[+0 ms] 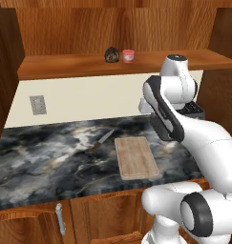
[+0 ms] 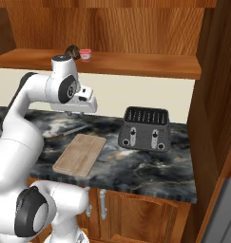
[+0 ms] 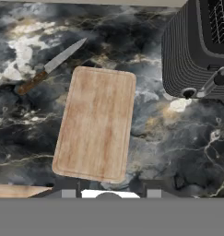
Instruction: Pick the bread, place it on the cutting board, pick the jam, place it on the counter, and close the cabinet.
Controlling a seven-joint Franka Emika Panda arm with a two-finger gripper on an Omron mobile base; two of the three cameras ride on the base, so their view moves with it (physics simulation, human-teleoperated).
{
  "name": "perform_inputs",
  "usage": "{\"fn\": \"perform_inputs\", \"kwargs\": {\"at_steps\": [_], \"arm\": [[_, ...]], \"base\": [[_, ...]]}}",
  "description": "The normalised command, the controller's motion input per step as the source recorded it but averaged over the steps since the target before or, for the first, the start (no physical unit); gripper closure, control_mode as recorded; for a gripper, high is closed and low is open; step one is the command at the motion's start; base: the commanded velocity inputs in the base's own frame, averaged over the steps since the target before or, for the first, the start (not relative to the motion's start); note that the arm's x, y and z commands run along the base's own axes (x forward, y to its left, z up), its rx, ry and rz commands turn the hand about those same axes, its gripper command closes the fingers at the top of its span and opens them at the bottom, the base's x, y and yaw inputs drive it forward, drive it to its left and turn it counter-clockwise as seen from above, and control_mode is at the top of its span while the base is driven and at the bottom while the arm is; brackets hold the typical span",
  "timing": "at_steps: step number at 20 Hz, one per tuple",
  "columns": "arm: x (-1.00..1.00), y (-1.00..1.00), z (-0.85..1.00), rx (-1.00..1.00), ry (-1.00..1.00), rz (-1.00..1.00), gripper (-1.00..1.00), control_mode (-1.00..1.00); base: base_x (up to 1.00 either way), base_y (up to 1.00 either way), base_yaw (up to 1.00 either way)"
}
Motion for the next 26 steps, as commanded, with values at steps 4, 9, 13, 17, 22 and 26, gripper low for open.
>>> {"fn": "perform_inputs", "kwargs": {"at_steps": [4, 9, 13, 17, 22, 26], "arm": [[-0.09, 0.00, 0.00, 0.00, -0.04, 0.00, -1.00, -1.00], [-0.11, 0.00, 0.04, 0.00, -0.12, 0.00, -1.00, -1.00], [-0.29, 0.00, 0.13, 0.00, -0.20, 0.00, -1.00, -1.00], [-0.35, 0.00, 0.18, 0.00, -0.24, 0.00, -1.00, -1.00], [-0.29, 0.00, 0.19, 0.00, -0.23, 0.00, -1.00, -1.00], [-0.29, 0.00, 0.22, 0.00, -0.19, 0.00, -1.00, -1.00]], "base": [[0.00, 0.00, 0.00], [0.00, 0.00, 0.00], [0.00, 0.00, 0.00], [0.00, 0.00, 0.00], [0.00, 0.00, 0.00], [0.00, 0.00, 0.00]]}}
